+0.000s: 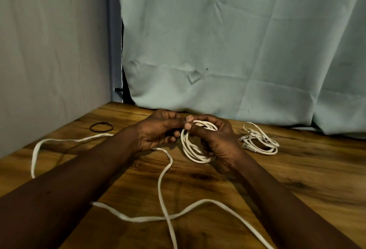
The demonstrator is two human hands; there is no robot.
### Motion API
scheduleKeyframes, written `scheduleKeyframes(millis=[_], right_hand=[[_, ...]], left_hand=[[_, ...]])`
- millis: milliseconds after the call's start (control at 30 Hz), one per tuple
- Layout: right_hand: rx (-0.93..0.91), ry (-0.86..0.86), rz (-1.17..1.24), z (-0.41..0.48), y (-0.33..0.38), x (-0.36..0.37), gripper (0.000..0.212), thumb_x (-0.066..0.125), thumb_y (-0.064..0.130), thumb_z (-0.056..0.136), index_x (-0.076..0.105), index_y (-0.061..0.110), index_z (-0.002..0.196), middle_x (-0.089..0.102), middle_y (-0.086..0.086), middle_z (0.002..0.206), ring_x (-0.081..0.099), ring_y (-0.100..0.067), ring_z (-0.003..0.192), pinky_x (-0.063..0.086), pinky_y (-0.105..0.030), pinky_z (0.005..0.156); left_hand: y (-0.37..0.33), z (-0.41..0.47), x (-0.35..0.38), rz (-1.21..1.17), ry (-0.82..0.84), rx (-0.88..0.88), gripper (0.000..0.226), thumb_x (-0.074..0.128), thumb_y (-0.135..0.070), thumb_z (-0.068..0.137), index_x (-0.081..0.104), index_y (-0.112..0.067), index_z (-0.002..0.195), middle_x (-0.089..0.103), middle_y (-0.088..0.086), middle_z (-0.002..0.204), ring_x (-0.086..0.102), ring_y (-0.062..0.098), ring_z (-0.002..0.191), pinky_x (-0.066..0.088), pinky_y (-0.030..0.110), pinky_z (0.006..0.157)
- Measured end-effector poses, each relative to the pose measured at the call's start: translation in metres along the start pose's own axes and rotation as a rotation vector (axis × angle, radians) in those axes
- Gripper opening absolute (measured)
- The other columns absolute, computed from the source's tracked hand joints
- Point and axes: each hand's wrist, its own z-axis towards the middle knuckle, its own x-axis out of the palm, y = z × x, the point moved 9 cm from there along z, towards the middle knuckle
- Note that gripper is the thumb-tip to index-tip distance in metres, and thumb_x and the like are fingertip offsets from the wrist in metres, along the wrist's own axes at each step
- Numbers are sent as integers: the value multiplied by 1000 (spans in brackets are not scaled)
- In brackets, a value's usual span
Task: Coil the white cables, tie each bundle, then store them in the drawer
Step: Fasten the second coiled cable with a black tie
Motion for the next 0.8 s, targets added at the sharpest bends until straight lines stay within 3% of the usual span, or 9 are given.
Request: scheduleKeyframes(millis=[100, 167, 233, 333, 433, 567, 633, 800], right_hand=[[-51, -3, -40, 3, 2, -5, 28, 75, -9, 83, 68, -15, 109, 64, 7, 53, 52, 2, 35, 37, -6, 39], [-60, -11, -66, 4, 2, -9, 25, 75, -8, 83, 68, -14, 107, 63, 9, 50, 52, 2, 35, 37, -6, 39], [-74, -19, -101, 4, 4, -14, 22, 77, -7, 82, 70, -11, 103, 69, 5, 57, 56, 2, 41, 40, -8, 42], [-98, -5, -233, 4, 4, -16, 16, 80, -3, 82, 74, -7, 95, 76, -8, 74, 68, -6, 62, 49, -14, 54], [-113, -29, -267, 2, 3, -16, 10, 77, -2, 84, 75, -5, 93, 74, 0, 68, 65, -1, 57, 42, -10, 46], [40, -73, -51, 5, -9, -22, 6, 74, 0, 86, 74, 4, 90, 67, 0, 61, 48, 0, 35, 32, -14, 33], [144, -45, 76, 9, -20, -25, 6, 77, 8, 83, 74, 13, 86, 66, -4, 66, 36, -2, 32, 24, -13, 33], [229, 85, 266, 10, -32, -24, 23, 79, 18, 76, 72, 10, 96, 68, -7, 80, 29, -2, 30, 23, -13, 32]], left_hand=[[0, 1, 1, -48, -43, 1, 42, 76, -29, 75, 69, -3, 107, 58, -1, 62, 49, 1, 42, 43, 12, 40], [0, 1, 5, -70, -55, -4, 33, 78, -29, 73, 70, -4, 94, 56, 1, 62, 50, 2, 43, 44, 13, 40], [0, 0, 8, -80, -72, -10, 22, 78, -27, 73, 70, -8, 82, 58, 1, 60, 52, 2, 44, 47, 13, 42], [-5, 1, 9, -96, -94, 26, 23, 79, -25, 70, 75, -6, 81, 66, 6, 62, 58, 4, 47, 50, 15, 45], [-12, 1, 6, -14, -119, 76, 25, 81, -27, 70, 76, -4, 78, 70, 11, 66, 62, 9, 51, 53, 19, 49], [-18, -3, 9, -153, 21, 25, 25, 63, -22, 90, 72, 1, 95, 74, 17, 80, 72, 17, 63, 62, 26, 60], [-24, -6, 13, -245, 125, 25, 32, 59, -10, 85, 69, 4, 112, 75, 21, 93, 77, 22, 76, 64, 29, 69], [-38, -8, 14, 50, 55, 270, 28, 73, -7, 77, 75, -3, 104, 76, 21, 90, 76, 19, 74, 61, 24, 65]])
